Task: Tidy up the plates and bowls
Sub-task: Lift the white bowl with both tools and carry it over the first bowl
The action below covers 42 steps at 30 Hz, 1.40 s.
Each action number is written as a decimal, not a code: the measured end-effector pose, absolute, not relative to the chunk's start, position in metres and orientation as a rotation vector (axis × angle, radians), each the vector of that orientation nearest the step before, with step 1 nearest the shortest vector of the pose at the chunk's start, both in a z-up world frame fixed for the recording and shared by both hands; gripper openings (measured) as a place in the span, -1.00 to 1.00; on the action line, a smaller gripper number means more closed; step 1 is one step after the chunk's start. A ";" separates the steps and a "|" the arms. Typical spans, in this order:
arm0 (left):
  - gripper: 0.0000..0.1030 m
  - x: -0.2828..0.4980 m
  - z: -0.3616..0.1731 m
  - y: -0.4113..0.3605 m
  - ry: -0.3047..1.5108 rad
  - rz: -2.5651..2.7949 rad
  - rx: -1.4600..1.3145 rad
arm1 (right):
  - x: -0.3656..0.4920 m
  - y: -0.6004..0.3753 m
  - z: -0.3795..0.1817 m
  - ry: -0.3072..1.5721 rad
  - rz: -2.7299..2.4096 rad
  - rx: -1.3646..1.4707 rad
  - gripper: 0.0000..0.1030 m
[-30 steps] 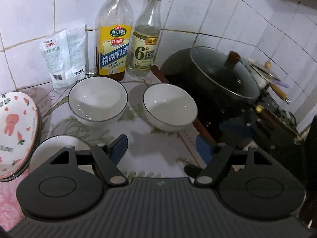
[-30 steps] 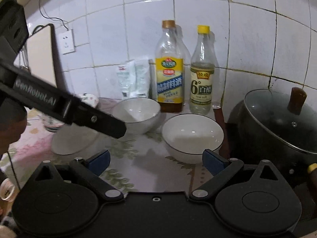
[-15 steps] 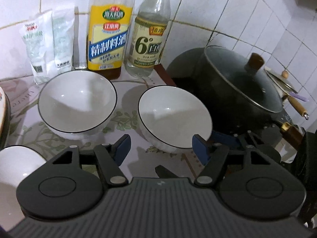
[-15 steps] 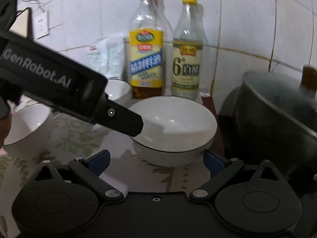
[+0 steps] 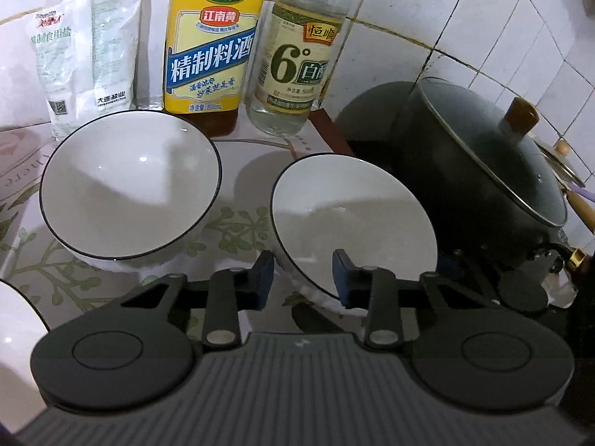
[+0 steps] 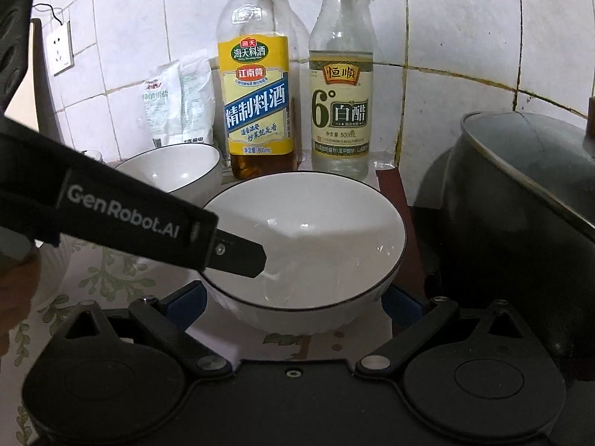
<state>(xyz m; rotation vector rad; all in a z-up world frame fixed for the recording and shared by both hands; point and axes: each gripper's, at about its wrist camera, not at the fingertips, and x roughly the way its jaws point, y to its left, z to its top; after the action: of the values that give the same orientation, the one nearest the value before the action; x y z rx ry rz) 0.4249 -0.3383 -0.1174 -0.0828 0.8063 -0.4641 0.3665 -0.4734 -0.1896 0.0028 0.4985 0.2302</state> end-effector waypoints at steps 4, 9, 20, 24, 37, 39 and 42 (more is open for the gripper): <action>-0.48 0.425 -0.116 -0.335 0.814 -0.463 -0.102 | 0.365 -0.474 -0.188 0.504 0.229 0.016 0.95; -0.49 0.413 -0.112 -0.330 0.838 -0.451 -0.077 | 0.354 -0.470 -0.186 0.535 0.251 0.023 0.92; -0.49 0.367 -0.091 -0.305 0.820 -0.490 -0.043 | 0.305 -0.444 -0.171 0.499 0.206 0.021 0.90; -0.48 0.345 -0.075 -0.287 0.798 -0.518 -0.067 | 0.282 -0.431 -0.155 0.477 0.186 0.006 0.90; -0.48 0.281 -0.019 -0.224 0.717 -0.548 -0.081 | 0.222 -0.370 -0.097 0.421 0.178 -0.072 0.89; -0.48 0.272 -0.013 -0.211 0.707 -0.540 -0.092 | 0.216 -0.358 -0.089 0.423 0.188 -0.068 0.89; -0.48 0.258 -0.001 -0.192 0.680 -0.522 -0.090 | 0.207 -0.342 -0.079 0.408 0.198 -0.063 0.89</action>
<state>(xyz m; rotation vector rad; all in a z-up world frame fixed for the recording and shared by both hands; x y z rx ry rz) 0.2580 -0.1917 -0.0011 -0.0901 0.6796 -0.5218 0.2065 -0.3417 -0.0788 -0.0627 0.4081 0.1978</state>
